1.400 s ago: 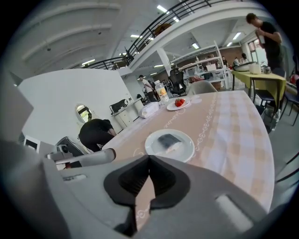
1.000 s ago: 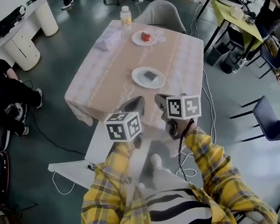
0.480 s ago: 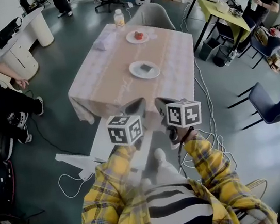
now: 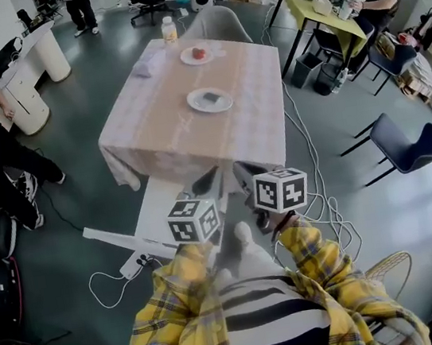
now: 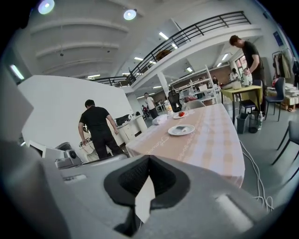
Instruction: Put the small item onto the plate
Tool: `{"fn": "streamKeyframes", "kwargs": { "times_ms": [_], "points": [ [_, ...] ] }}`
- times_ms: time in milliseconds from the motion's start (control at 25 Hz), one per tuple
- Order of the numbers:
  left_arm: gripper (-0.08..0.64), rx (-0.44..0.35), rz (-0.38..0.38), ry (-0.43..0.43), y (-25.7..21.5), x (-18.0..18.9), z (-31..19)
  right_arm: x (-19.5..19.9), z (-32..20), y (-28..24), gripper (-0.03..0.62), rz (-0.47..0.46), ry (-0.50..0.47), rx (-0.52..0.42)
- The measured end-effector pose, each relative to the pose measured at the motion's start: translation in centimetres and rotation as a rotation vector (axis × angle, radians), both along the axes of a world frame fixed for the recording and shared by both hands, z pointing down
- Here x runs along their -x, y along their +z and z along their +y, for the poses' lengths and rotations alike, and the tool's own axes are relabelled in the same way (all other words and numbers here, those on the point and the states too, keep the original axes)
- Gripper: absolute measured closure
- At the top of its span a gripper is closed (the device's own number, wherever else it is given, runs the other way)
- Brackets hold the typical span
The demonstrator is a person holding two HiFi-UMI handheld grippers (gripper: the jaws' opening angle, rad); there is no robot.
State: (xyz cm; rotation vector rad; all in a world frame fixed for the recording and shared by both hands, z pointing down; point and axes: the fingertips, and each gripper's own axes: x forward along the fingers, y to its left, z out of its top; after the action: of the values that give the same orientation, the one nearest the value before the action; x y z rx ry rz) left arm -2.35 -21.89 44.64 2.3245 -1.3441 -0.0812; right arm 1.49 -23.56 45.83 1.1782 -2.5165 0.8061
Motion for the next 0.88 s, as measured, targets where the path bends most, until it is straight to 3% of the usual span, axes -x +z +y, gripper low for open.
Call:
{"fn": "streamKeyframes", "kwargs": {
  "times_ms": [320,600,880],
  "points": [
    [0.569,-0.035,-0.002,0.005,-0.6,-0.8,2.6,-1.2,3.4,0.6,0.591,-0.018,0.012,0.015],
    [0.568,-0.129,-0.029,-0.027,-1.9,-0.8,3.8,-2.7,5.4,0.9,0.591,-0.038,0.042,0.018],
    [0.566,-0.142,-0.010,-0.012,-1.9,-1.3,3.8,-3.5,6.1,0.9,0.591,-0.045,0.064,0.012]
  ]
}}
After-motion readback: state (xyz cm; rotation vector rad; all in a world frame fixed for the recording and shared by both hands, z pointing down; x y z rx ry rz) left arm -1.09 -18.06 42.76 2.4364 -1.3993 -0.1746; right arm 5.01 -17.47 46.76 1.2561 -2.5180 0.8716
